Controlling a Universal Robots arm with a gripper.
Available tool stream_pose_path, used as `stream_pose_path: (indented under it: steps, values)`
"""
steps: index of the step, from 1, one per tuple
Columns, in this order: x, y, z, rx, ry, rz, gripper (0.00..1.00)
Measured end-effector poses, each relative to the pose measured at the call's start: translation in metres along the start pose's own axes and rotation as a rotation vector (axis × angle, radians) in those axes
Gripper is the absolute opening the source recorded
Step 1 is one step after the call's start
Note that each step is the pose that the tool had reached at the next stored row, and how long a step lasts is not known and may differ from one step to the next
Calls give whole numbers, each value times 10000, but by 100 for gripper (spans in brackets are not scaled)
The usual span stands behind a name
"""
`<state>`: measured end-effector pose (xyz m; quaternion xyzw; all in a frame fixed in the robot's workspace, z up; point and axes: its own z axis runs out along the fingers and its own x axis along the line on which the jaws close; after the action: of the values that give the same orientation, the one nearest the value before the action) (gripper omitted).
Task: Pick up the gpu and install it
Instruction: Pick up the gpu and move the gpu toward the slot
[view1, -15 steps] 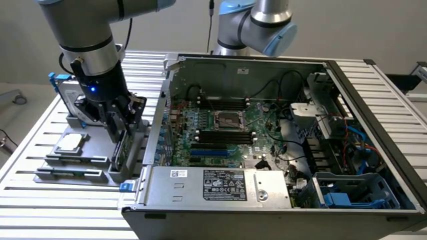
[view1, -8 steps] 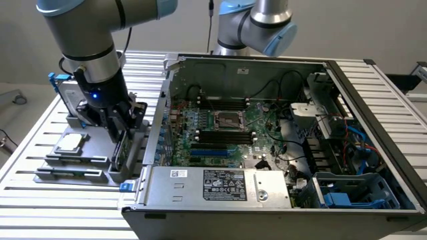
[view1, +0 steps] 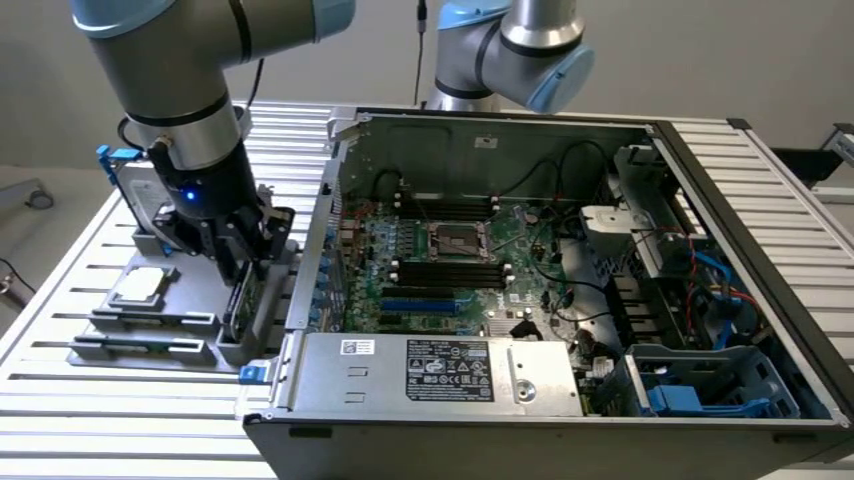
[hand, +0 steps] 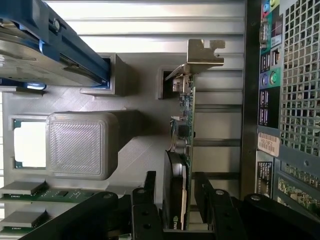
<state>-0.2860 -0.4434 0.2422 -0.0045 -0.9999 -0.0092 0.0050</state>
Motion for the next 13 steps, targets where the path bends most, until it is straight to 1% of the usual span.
stream_pose_path:
  steps: [4, 5, 6, 10, 11, 12, 13]
  values:
    - [-4, 0, 3, -1, 0, 0, 44]
    - [-3, 0, 3, -1, 1, 1, 42]
    - [-4, 0, 3, -1, 0, 0, 35]
    - [-4, 0, 3, -1, 0, 0, 35]
    - [-4, 0, 3, -1, 2, 0, 33]
    - [-4, 0, 3, -1, 2, 0, 27]
    - [-4, 0, 3, -1, 1, 1, 27]
